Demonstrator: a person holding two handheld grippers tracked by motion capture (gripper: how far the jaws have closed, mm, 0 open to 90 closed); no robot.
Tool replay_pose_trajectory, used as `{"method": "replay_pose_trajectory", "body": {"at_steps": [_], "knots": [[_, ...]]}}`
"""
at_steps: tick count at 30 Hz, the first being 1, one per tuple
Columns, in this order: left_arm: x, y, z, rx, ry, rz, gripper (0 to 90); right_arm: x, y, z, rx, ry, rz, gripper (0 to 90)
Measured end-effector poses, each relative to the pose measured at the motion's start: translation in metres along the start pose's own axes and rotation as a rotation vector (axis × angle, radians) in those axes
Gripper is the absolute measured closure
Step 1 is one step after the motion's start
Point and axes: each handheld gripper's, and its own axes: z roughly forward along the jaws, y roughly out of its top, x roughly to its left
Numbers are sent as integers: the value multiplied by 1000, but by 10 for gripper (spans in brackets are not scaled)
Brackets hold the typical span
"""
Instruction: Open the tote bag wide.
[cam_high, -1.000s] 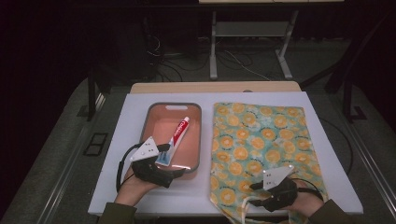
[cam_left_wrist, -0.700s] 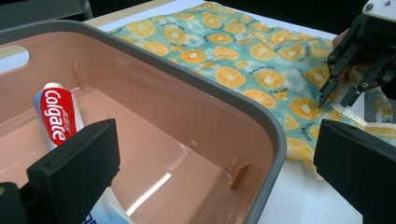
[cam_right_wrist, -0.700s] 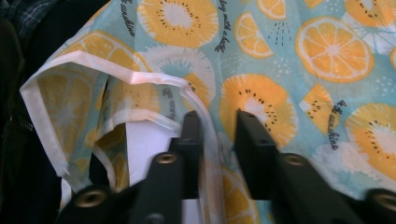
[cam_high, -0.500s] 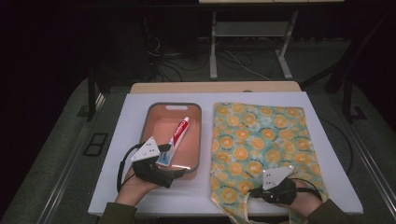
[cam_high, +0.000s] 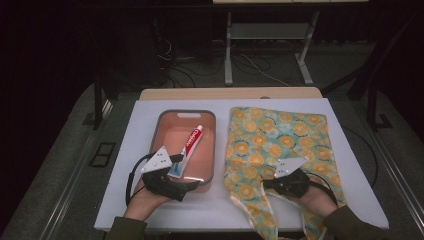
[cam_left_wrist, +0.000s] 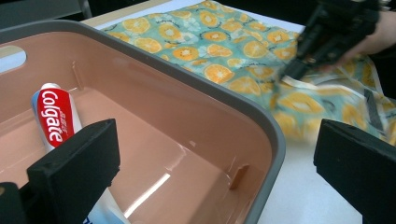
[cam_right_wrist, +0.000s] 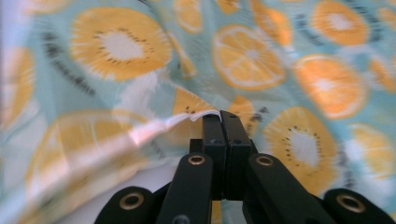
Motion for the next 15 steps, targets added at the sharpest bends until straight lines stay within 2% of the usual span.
{"method": "replay_pose_trajectory", "body": {"at_steps": [1, 2, 3, 4, 6, 7, 9, 11, 12, 15], "knots": [[0, 0, 0, 0, 0, -1, 0, -4, 3, 1, -2, -20, 5, 900], [0, 0, 0, -1, 0, -1, 0, -4, 3, 1, -2, -20, 5, 900], [0, 0, 0, 0, 0, -1, 0, -14, 10, 4, -7, -48, 33, 900], [0, 0, 0, -1, -1, -1, 0, -14, 10, 4, -7, -48, 33, 900], [0, 0, 0, -2, -1, -1, 0, -27, 18, 9, -18, -89, 58, 900], [0, 0, 0, -3, -2, -2, 0, -27, 18, 9, -18, -89, 58, 900], [0, 0, 0, -3, -2, -3, 0, -38, 24, 14, -20, -116, 75, 900], [0, 0, 0, -3, -2, -3, 0, -41, 26, 15, -24, -111, 86, 900], [0, 0, -1, -3, -2, -3, 0, -44, 29, 16, -30, -77, 92, 900], [1, -1, -2, -5, -1, -3, 0, -40, 29, 12, -23, -52, 76, 881]]}}
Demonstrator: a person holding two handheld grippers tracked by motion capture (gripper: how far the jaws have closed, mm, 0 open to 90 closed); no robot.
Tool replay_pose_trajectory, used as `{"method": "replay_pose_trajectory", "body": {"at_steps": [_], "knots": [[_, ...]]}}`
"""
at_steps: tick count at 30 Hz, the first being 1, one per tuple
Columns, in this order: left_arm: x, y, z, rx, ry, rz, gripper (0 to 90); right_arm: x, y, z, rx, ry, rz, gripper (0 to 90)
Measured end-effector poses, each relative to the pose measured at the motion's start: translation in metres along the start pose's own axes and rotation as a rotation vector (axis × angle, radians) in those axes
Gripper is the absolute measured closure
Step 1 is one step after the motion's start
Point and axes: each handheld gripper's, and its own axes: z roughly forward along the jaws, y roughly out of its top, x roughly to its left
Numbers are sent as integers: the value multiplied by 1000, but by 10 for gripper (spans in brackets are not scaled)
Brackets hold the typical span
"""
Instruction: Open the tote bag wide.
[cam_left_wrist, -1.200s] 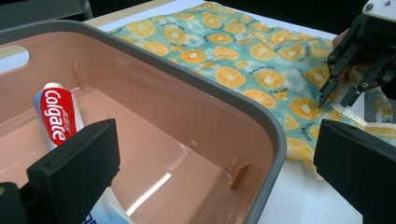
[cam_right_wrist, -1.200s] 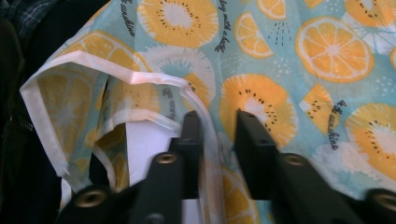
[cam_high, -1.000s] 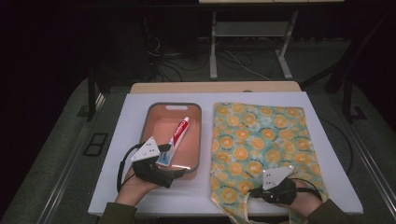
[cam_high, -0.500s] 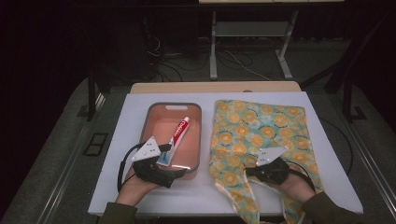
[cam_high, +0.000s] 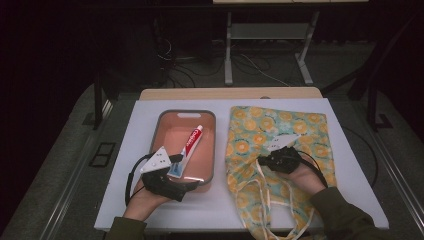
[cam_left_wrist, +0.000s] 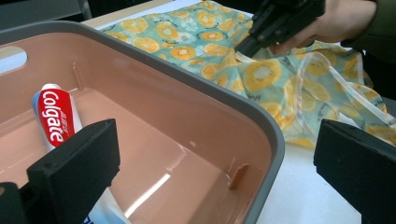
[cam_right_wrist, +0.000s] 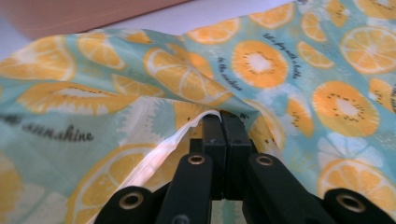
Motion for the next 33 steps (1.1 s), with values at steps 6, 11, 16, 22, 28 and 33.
{"method": "replay_pose_trajectory", "body": {"at_steps": [6, 11, 16, 22, 28, 33], "knots": [[0, 0, -1, -2, 1, -1, 0, 8, -5, -23, -29, 51, 0, 546], [-1, 1, 0, 3, -1, 3, 0, 23, 6, -47, -128, 130, -21, 458], [-1, 0, 1, 4, -2, 3, 0, 52, 23, -31, -133, 207, -65, 369], [-1, 0, 2, 6, -3, 5, 0, 86, 37, 9, -36, 239, -152, 336], [-1, 0, 2, 6, -3, 2, 0, 96, 36, 39, 55, 223, -165, 369], [-1, 0, 1, 1, -3, 3, 0, 97, 31, 54, 90, 228, -180, 618]]}}
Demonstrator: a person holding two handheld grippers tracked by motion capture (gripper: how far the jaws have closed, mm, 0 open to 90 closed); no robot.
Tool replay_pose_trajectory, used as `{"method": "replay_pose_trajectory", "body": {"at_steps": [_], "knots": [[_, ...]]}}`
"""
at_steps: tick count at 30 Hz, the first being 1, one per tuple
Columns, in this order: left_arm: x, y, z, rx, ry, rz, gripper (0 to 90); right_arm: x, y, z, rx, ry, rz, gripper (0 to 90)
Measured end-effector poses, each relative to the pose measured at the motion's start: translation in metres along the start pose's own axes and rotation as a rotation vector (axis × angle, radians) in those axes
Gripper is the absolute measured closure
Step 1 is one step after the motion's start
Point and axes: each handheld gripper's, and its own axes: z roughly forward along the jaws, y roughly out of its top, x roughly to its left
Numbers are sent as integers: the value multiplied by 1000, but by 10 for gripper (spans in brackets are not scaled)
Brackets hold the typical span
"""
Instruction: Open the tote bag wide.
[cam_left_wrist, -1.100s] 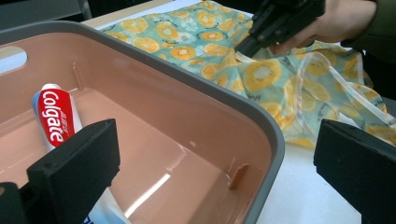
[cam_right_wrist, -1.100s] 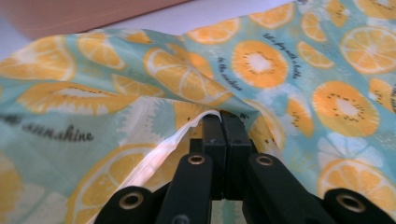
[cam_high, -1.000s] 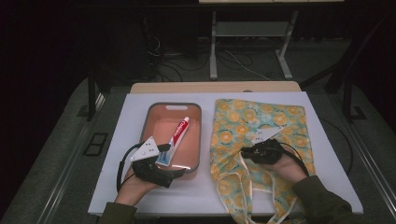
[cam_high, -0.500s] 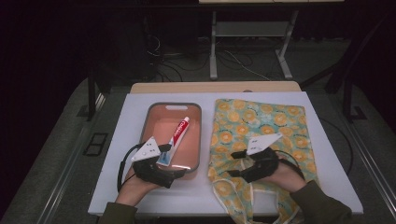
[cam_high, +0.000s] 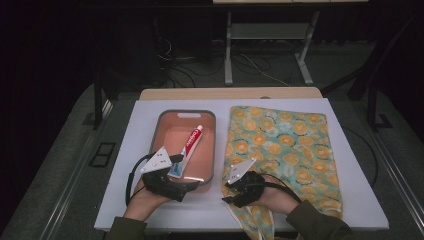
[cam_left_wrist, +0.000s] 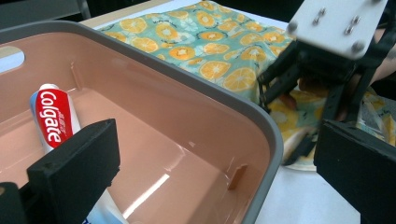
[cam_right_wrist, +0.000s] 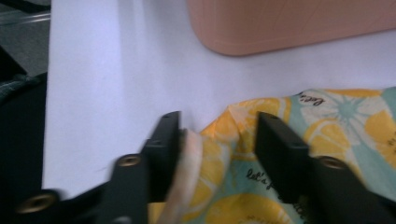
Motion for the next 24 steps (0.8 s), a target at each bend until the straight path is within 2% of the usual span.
{"method": "replay_pose_trajectory", "body": {"at_steps": [1, 2, 5, 7, 10, 12, 18, 24], "knots": [[0, 0, 0, 0, 0, 0, 0, 0, 0, 0, -3, 10, 1, 686], [0, 0, 0, 2, 0, -1, 0, 0, 0, 0, -7, 9, -6, 808], [0, 0, 0, 3, 2, 1, 0, 0, 0, 0, -10, 4, -13, 881], [0, 0, 0, 3, 4, 1, 0, 0, 0, 0, -11, 2, -15, 886], [0, 0, 0, 2, 5, 1, 0, -3, 2, -1, -23, -39, -6, 890], [0, 0, -1, 1, 6, -1, 0, -9, 4, -1, -31, -68, 11, 890], [1, 0, -3, -6, 10, -6, 0, -45, 13, 1, -44, -165, 119, 890], [2, -1, -2, -3, 9, -5, 0, -82, 20, 5, -60, -222, 231, 890]]}}
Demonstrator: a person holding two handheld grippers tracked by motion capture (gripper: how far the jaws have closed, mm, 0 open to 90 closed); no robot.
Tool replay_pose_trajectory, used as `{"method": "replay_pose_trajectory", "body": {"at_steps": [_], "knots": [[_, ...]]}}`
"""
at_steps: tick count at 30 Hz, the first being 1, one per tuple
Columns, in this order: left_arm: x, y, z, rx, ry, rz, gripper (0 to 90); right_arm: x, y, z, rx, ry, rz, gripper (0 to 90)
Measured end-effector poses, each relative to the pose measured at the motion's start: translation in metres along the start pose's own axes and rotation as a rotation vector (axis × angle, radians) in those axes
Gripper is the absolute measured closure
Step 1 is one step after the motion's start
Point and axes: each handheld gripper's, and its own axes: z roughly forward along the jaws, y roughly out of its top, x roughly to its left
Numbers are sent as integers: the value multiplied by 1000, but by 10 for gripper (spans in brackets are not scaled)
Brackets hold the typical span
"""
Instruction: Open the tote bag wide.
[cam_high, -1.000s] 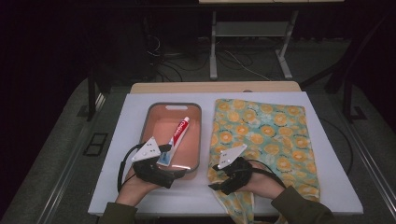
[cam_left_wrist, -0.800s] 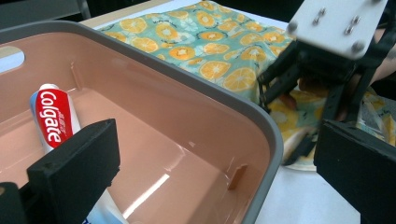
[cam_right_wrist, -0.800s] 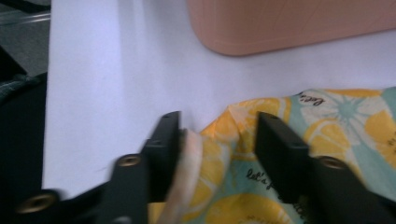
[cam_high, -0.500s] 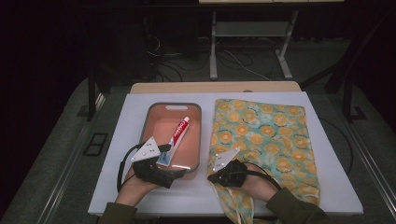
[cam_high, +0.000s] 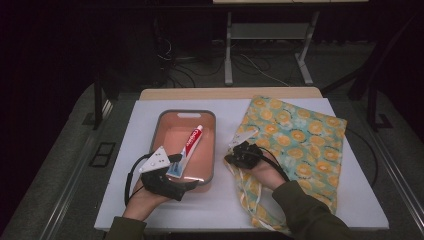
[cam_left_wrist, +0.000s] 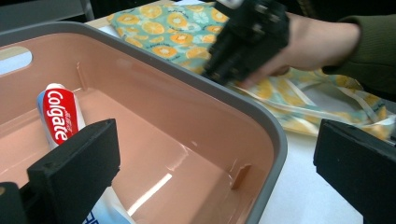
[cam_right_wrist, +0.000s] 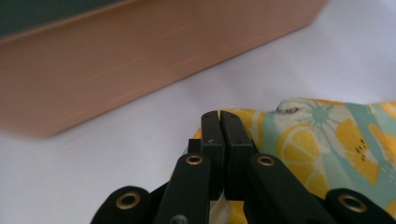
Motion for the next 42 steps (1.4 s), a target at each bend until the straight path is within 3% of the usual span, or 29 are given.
{"method": "replay_pose_trajectory", "body": {"at_steps": [3, 5, 8, 14, 16, 19, 20, 21, 24, 25, 27, 33, 37, 42], "knots": [[0, 0, 0, -2, -1, -2, 0, -7, 3, 5, 4, -11, 28, 858], [0, 0, -1, -4, 0, -1, 0, -8, 3, 3, -19, 2, 52, 711], [0, -1, -1, -5, 1, -1, 0, -7, 2, -11, -55, 15, 54, 529], [-1, -1, 0, -3, 2, -2, 0, -7, -7, -50, -118, 16, 55, 371], [-1, -2, -1, -3, 2, -3, 0, -6, -10, -57, -121, 18, 53, 360], [-1, -2, -1, -2, 2, -2, 0, -6, -29, -82, -138, 31, 41, 342], [-1, -2, -1, -3, 2, -4, 0, -6, -29, -82, -138, 31, 41, 342], [-1, -2, -1, -3, 4, -3, 0, -7, -40, -95, -138, 27, 34, 341], [-2, -2, -2, -4, 5, 1, 0, -10, -50, -104, -138, 32, 35, 345], [-2, -2, -2, -5, 5, 0, 0, -13, -62, -114, -121, 29, 38, 346], [-2, -3, -1, -5, 6, -1, 0, -14, -67, -118, -115, 28, 38, 350], [-2, -3, -1, -4, 2, 3, 0, -24, -104, -144, -84, 8, 60, 361], [-3, -3, 0, -3, 3, 3, 0, -27, -131, -141, 9, 40, 50, 359], [-3, -3, 0, 1, 2, 3, 0, -21, -141, -136, 48, 66, 26, 344]]}}
